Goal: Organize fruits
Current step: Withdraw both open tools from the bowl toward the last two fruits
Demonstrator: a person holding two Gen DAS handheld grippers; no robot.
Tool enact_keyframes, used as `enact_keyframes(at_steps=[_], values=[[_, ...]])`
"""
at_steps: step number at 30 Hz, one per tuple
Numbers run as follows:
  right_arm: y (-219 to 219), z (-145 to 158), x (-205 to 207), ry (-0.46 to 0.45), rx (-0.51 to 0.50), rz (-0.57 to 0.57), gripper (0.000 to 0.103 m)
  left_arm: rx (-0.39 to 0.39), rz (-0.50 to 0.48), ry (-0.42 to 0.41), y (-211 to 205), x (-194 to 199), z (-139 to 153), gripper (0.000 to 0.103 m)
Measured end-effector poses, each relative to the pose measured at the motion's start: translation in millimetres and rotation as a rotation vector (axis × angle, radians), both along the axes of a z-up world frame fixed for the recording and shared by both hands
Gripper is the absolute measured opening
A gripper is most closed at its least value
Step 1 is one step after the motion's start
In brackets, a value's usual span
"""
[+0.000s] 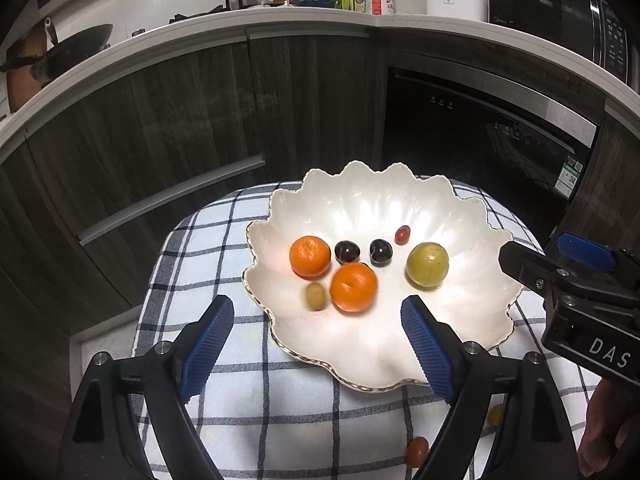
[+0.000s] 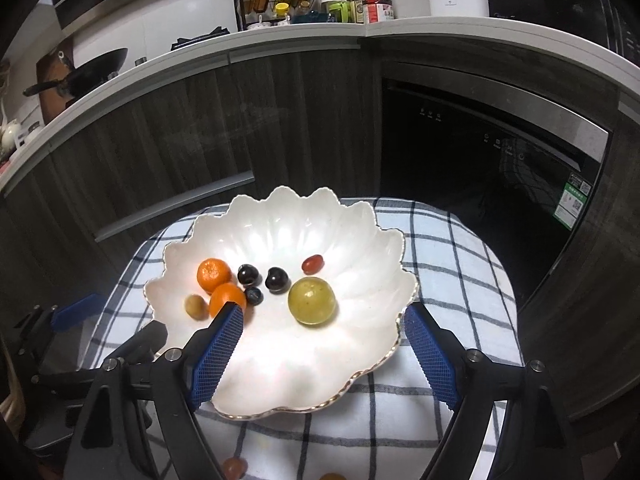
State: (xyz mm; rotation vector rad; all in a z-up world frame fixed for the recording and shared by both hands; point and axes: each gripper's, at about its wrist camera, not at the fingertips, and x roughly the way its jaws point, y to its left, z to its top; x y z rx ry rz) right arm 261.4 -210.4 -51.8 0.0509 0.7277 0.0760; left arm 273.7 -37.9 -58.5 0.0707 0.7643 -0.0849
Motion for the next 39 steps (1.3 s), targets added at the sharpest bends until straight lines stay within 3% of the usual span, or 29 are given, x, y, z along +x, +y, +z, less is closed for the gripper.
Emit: enact_keyframes(at_steps=[7,27,39], values=[[-2.5,5.9,-8.0,-0.010,-0.008,-0.013,0.084,0.005,0.009,-0.017,0.8,-9.2,9.9,0.091],[-19.2,30.8,-45.8,-0.074,-0.009,-0.030,0.084,0.011,-0.003,-0.083,-14.9,-44.9,38.9,0.092],[-24.3,32.3,-66.7,-0.100,-0.027,-0.027,0.084,0.017,-0.007,-0.105,-20.4,-61.7,41.6,0.092]])
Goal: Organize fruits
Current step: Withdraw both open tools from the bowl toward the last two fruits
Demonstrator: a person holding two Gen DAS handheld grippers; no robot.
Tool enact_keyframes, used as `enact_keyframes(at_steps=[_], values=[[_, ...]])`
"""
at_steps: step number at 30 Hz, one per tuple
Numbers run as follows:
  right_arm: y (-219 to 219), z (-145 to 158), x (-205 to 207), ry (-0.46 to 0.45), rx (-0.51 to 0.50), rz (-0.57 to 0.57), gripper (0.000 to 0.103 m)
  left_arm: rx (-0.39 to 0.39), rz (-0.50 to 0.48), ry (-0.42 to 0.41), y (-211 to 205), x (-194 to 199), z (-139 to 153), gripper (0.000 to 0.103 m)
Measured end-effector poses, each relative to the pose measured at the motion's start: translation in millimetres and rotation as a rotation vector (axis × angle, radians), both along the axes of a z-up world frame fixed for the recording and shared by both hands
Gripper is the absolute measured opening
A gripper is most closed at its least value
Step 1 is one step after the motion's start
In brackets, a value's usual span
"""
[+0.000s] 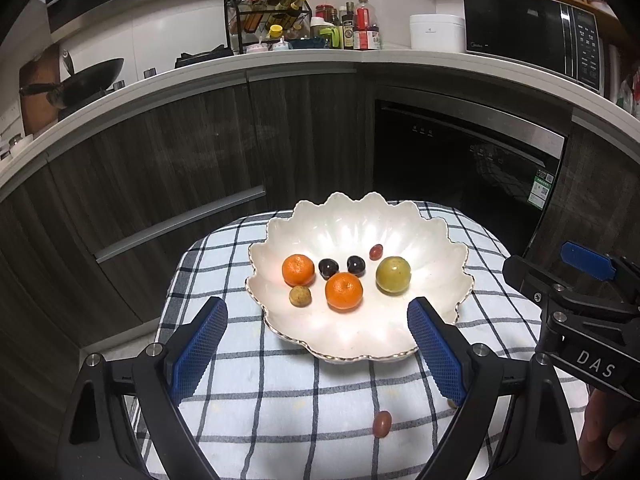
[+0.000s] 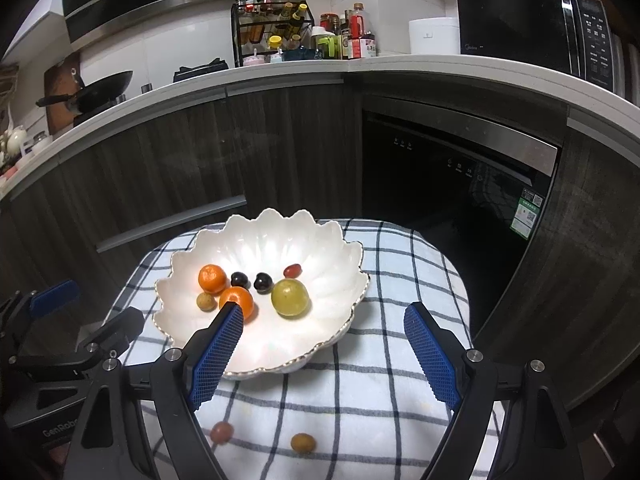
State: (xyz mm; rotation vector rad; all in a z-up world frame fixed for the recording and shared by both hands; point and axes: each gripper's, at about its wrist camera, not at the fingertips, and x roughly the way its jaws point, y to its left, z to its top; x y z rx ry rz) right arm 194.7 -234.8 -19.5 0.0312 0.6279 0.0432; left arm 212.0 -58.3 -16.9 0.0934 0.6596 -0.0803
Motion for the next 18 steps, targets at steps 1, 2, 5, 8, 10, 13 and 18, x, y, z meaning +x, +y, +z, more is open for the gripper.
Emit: enact_keyframes(at_steps=[1,2,5,8,10,13,18], values=[[0.0,-0.1,-1.2,-0.001,-0.001,0.001,0.084,0.000,0.000,-0.001,-0.5,-2.1,-0.3,0.092],[0.0,-0.4,-2.5,-0.002,-0.003,0.001,0.084,0.000,-0.002,-0.001,-0.9,-4.5,-0.7,0.092],[-0.1,-1.2,-6.7,-0.011,-0.009,0.000,0.084,-0.001,-0.005,-0.003,-2.0,-10.4,-2.2,0.092],[0.2,-2.3,-11.6,-0.019,-0.021,-0.001,0.084,-0.003,-0.005,-0.003,-1.5,-12.1,-3.3,0.092],[-0.1,-3.4,-14.7,-0.026,-0.031,0.002,0.084,-0.007,-0.004,-0.002,-0.9,-15.3,-4.6,0.092],[0.6,-5.9,-20.1,-0.035,-0.053,0.011,0.084,-0.019,-0.008,0.002,1.2,-19.2,-7.4,0.092],[3.1,-10.4,-28.5,-0.051,-0.087,0.037,0.084,0.010,-0.029,-0.009,-3.2,-25.7,-10.7,0.092]])
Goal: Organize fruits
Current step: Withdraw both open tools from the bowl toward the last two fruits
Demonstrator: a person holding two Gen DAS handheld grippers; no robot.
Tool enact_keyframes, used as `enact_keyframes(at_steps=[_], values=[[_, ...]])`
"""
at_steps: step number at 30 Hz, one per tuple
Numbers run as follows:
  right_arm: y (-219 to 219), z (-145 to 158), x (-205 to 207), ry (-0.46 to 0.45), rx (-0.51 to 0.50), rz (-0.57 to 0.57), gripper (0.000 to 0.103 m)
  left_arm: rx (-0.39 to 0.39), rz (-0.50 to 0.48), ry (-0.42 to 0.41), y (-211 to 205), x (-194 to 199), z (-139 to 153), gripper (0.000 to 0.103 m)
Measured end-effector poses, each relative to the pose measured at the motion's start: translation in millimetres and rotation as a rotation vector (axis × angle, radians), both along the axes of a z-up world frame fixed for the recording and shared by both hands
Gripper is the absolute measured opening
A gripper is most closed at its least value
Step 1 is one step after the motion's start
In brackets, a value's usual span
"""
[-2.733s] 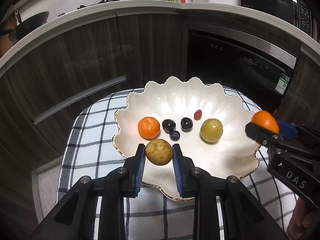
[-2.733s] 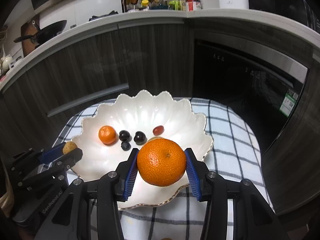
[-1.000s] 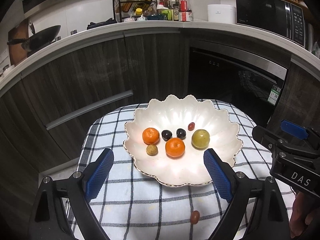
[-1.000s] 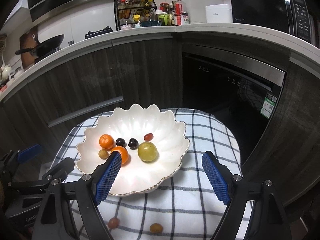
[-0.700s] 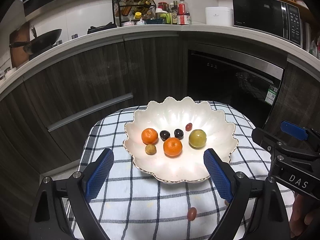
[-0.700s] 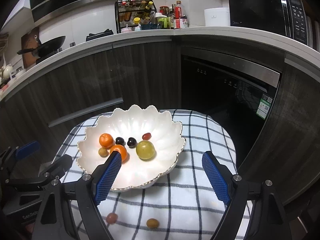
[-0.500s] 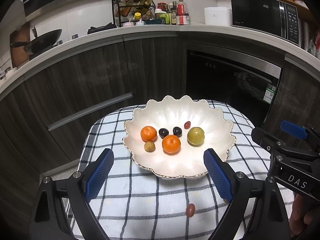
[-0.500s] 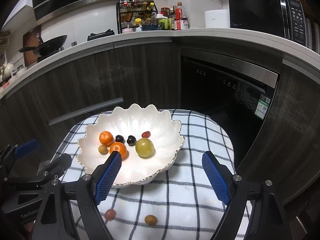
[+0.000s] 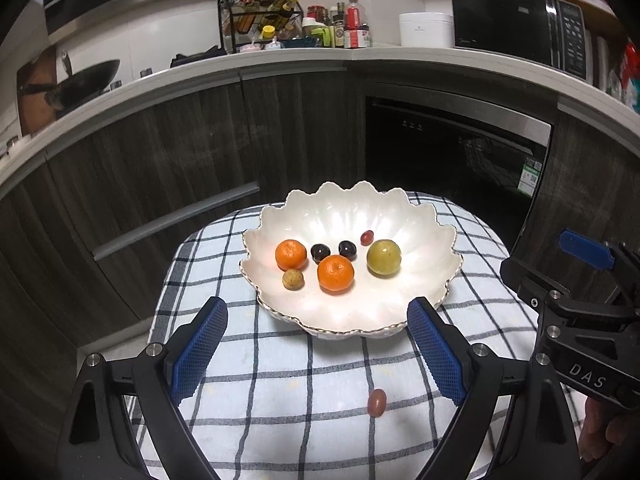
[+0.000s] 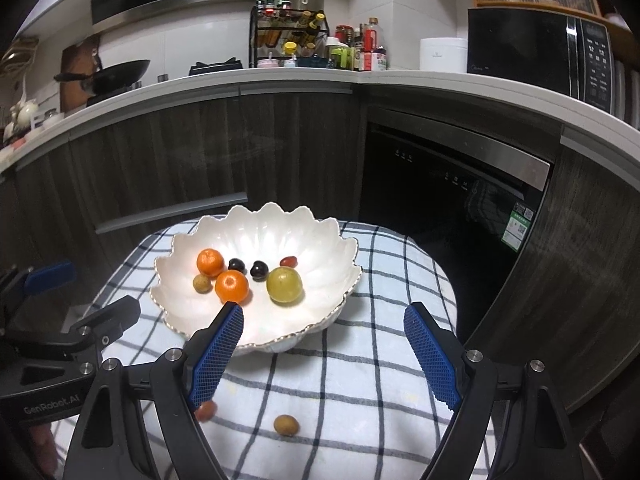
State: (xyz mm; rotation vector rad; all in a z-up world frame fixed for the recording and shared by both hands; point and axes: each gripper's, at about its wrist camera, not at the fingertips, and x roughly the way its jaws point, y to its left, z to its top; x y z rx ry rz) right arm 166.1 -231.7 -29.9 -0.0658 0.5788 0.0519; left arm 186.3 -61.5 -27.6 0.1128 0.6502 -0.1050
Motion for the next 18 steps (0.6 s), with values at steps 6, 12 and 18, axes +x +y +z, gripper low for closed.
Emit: enact_keyframes(at_steps=[6,12,18], values=[[-0.3,-8.5,-5.4,0.008,-0.007,0.013,0.083,0.002,0.015,-0.002,2.1,-6.2,-7.1,0.092],[-0.7,-15.9,-10.2,0.006,-0.024,0.007,0.083,-0.005,0.031,-0.006,8.5,-9.6,-14.9,0.092],[2.3,-24.8,-14.0,0.020,-0.030,0.026,0.083,-0.009,-0.001,0.011,6.8,-14.7,-24.4,0.092]])
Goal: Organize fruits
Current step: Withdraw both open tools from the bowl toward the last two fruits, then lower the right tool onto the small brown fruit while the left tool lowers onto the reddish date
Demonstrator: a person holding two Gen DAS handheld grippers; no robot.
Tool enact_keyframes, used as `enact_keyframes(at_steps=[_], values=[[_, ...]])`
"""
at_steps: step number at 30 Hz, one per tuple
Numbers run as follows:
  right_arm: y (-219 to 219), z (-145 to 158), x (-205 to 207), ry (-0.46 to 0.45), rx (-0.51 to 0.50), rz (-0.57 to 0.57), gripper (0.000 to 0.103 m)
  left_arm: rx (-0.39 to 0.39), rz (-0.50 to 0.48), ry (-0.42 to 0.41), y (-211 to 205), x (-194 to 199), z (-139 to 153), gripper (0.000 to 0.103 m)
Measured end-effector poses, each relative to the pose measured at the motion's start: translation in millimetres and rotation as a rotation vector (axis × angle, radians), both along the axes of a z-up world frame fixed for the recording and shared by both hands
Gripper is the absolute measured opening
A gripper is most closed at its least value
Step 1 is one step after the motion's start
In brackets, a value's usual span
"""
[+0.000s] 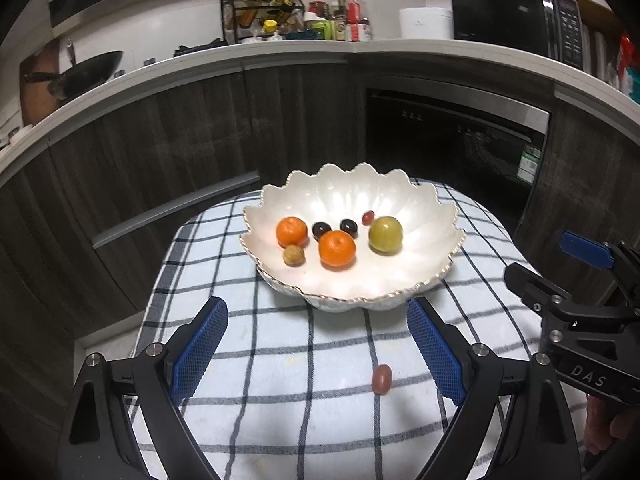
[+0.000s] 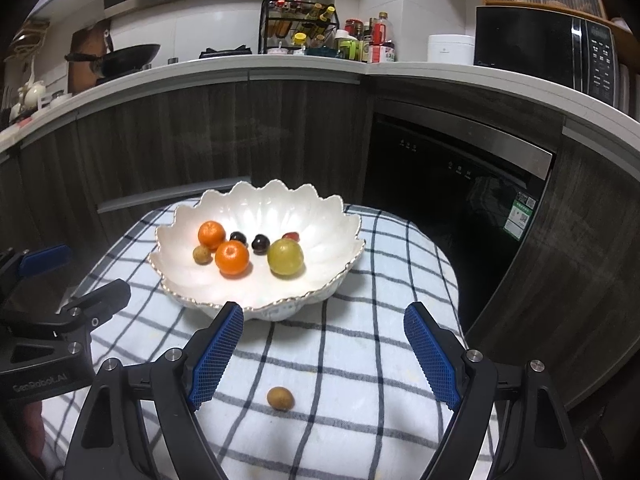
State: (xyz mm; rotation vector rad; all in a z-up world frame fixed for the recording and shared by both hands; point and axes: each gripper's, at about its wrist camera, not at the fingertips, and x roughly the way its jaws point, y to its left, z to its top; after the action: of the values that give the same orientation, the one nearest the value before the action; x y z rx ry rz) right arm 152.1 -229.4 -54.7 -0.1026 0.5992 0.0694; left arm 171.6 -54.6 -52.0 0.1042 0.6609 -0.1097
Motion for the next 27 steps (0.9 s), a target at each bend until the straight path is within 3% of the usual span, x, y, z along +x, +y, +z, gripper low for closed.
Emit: enact_keyframes(at_steps=[18,24,27], values=[[-4.2,-33.4,-7.2,0.087,0.011,0.073,0.082,-0.002,-0.075,0.093,-16.6,-8.3,-42.6,0.092],[-1.9,-47.8,-3.7,0.126,0.010,0.104,0.067,0.004,-0.093,0.114,-21.3,-7.4,-57.1,0.088],[-1.1,-55.1,-2.2,0.145,0.010,0.114,0.065,0.007,-0.103,0.124,-23.8,-6.2,-62.9,0.084]])
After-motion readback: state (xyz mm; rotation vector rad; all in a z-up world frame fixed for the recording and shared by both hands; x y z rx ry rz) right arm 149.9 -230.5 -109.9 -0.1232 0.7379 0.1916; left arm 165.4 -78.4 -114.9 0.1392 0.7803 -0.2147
